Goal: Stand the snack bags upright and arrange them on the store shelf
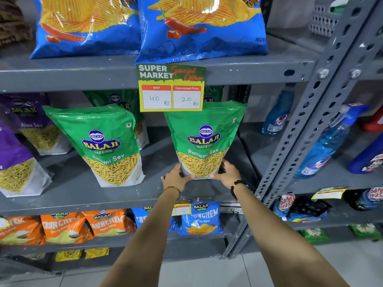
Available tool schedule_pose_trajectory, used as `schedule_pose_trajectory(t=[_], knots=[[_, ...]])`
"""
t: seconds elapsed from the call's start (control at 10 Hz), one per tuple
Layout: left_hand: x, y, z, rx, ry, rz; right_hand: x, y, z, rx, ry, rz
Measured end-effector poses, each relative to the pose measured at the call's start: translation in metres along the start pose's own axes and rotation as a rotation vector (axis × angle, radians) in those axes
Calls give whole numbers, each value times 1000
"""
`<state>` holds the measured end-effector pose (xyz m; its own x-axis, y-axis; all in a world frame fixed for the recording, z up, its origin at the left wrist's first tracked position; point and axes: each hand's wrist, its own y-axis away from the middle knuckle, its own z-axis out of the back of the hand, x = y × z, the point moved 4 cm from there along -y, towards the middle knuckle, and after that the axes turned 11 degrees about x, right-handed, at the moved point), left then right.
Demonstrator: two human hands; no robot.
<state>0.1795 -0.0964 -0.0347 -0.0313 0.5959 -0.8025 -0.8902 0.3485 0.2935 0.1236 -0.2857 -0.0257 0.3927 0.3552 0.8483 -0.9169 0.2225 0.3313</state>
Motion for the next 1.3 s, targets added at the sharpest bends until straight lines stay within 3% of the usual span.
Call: schedule_pose_trajectory(t=[1.1,1.3], knots=[[-6,13,0,-19,-88,-4,-22,-8,0,3,-89,-13],[7,51,-4,-9,-353,17,-11,44,-16,-133,190,7]])
